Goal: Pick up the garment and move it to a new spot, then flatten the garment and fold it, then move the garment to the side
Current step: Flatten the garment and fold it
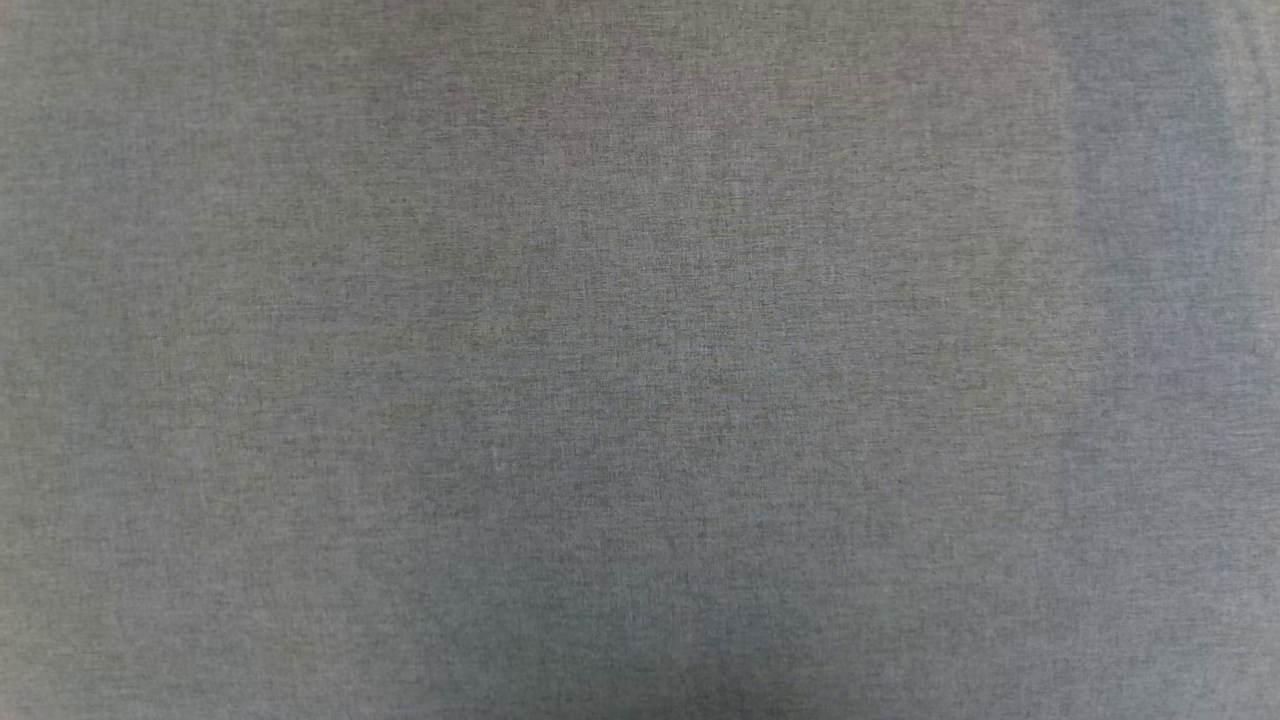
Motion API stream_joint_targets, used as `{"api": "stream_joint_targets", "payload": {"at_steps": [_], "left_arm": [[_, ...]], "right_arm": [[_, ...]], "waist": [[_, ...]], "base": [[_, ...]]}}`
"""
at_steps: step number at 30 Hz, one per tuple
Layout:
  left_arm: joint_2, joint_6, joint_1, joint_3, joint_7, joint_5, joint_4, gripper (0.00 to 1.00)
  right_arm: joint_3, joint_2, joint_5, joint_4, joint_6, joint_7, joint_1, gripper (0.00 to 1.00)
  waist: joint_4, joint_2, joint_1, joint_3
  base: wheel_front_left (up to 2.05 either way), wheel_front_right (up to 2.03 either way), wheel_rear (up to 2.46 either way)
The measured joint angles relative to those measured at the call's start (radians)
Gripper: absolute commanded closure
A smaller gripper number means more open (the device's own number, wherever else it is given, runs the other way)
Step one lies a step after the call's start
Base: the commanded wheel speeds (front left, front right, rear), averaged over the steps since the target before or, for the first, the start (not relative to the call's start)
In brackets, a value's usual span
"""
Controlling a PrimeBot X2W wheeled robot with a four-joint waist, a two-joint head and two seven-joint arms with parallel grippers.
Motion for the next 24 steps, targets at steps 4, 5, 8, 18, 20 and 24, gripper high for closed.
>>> {"api": "stream_joint_targets", "payload": {"at_steps": [4,5,8,18,20,24], "left_arm": [[0.020,0.000,0.093,-0.014,-0.015,-0.040,0.011,1.00],[0.025,0.000,0.116,-0.018,-0.019,-0.045,0.009,1.00],[0.044,0.000,0.215,-0.036,-0.021,-0.054,-0.012,1.00],[0.110,0.050,0.646,-0.048,-0.029,-0.104,-0.210,1.00],[0.128,0.081,0.749,-0.049,-0.029,-0.120,-0.274,1.00],[0.175,0.148,0.960,-0.062,-0.018,-0.155,-0.409,1.00]], "right_arm": [[0.067,0.001,0.066,0.017,0.000,-0.036,0.083,1.00],[0.080,0.000,0.079,0.017,0.000,-0.046,0.101,1.00],[0.136,0.000,0.125,0.011,0.000,-0.064,0.171,1.00],[0.316,-0.040,0.286,-0.070,0.000,-0.095,0.442,1.00],[0.353,-0.060,0.315,-0.099,0.000,-0.099,0.507,1.00],[0.422,-0.108,0.361,-0.157,0.000,-0.108,0.632,1.00]], "waist": [[0.002,0.0000,-0.0001,-0.013],[0.002,0.0000,0.0000,-0.018],[0.004,0.0000,-0.0001,-0.040],[0.014,0.0000,-0.0002,-0.159],[0.018,0.0000,-0.0002,-0.188],[0.025,0.0000,-0.0003,-0.246]], "base": [[0.00,0.00,0.00],[0.00,0.00,0.00],[0.00,0.00,0.00],[0.00,0.00,0.00],[0.00,0.00,0.00],[0.00,0.00,0.00]]}}
